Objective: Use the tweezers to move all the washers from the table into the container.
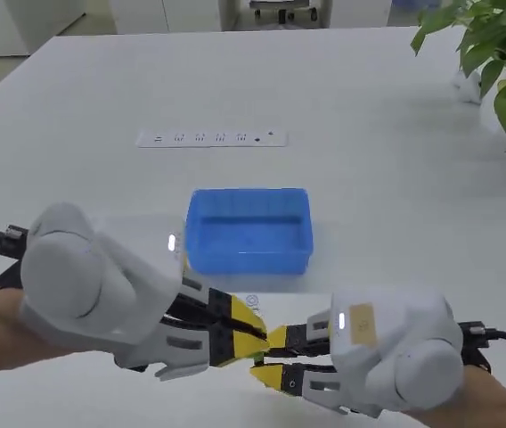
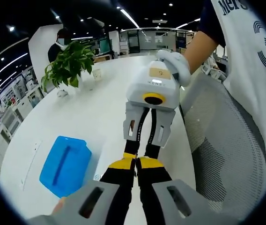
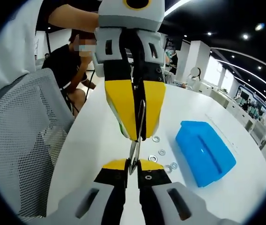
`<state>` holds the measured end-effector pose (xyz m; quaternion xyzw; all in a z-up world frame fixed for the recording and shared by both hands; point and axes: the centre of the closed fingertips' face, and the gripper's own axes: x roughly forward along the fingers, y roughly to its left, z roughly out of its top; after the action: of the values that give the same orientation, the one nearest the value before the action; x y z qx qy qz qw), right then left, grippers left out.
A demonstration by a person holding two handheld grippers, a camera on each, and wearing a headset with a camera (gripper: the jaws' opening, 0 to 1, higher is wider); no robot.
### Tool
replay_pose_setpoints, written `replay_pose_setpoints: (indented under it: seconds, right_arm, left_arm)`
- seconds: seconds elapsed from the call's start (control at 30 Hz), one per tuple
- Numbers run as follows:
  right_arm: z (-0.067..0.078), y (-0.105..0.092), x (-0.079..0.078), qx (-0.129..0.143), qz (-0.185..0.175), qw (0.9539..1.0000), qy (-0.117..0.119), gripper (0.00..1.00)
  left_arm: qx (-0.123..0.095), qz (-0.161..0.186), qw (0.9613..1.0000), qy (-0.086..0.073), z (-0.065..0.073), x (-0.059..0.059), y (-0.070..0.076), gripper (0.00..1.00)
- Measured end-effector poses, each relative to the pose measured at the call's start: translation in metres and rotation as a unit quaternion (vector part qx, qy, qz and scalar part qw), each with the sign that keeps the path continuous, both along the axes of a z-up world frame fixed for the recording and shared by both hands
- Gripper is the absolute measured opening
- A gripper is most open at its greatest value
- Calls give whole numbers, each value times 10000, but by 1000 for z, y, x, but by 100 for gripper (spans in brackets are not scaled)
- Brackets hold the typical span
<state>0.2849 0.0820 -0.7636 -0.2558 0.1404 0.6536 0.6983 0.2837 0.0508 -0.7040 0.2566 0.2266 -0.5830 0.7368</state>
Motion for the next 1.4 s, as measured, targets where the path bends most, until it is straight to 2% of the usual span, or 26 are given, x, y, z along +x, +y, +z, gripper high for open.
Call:
replay_pose_setpoints:
  seconds: [0.03, 0.07, 0.13, 0.2, 0.27, 0.3, 0.53, 0.63, 0.67, 0.8, 0.93, 0.97, 1.03, 1.07, 1.13, 1.27, 1.33, 1.37, 1.4]
  right_arm:
    - [0, -1, 1, -7, -28, 10000, -7, 9]
    - [-1, -1, 1, -9, -43, 10000, 23, 9]
    - [-1, -2, 1, -28, -47, 10000, 11, 9]
    - [-1, -2, 0, -24, -50, 10000, 28, 9]
    - [-1, -3, -1, -13, -67, 10000, 61, 9]
    - [-1, -4, -1, -23, -74, 10000, 46, 9]
    - [0, -6, 1, -74, -99, 9999, -50, 9]
    - [-1, -8, 5, -123, -173, 9997, -146, 9]
    - [0, -9, 7, -117, -202, 9996, -131, 9]
    - [0, -15, 15, -127, -338, 9993, -72, 9]
    - [0, -17, 17, -172, -347, 9992, -67, 9]
    - [-1, -18, 18, -190, -347, 9992, -76, 9]
    - [-1, -19, 20, -201, -358, 9991, -104, 10]
    - [-1, -19, 21, -211, -375, 9990, -126, 10]
    - [0, -19, 24, -194, -401, 9989, -165, 10]
    - [4, -20, 32, -112, -527, 9984, -147, 10]
    - [3, -20, 34, -120, -563, 9982, -160, 10]
    - [3, -21, 35, -132, -581, 9980, -194, 10]
    - [3, -21, 36, -134, -588, 9980, -199, 10]
  left_arm:
    - [17, -8, 10000, 41, 0, -1, 0, 6]
    - [50, -21, 10000, -7, -1, -1, 0, 6]
    - [72, -30, 10000, 43, -1, -2, -1, 6]
    - [75, -58, 10000, -14, 0, -2, -2, 6]
    - [80, -75, 9999, 18, 1, -4, -4, 6]
    - [120, -123, 9998, -24, 0, -4, -4, 6]
    - [117, -203, 9997, -33, 2, -4, -4, 6]
    - [90, -231, 9996, -98, 1, -1, -6, 6]
    - [63, -244, 9995, -208, 2, 3, -8, 6]
    - [-76, -103, 9998, -138, 3, 12, -12, 6]
    - [-110, -117, 9997, -174, 3, 15, -15, 5]
    - [-132, -123, 9998, -95, 2, 15, -15, 5]
    - [-125, -144, 9997, -140, 1, 18, -14, 5]
    - [-148, -163, 9997, -46, 1, 17, -15, 5]
    - [-167, -169, 9997, -87, 2, 22, -15, 5]
    - [-332, -83, 9994, 38, 6, 31, -18, 5]
    - [-300, -84, 9995, -14, 5, 33, -18, 5]
    - [-322, -46, 9995, 50, 5, 34, -19, 5]
    - [-325, -61, 9994, 44, 5, 34, -19, 5]
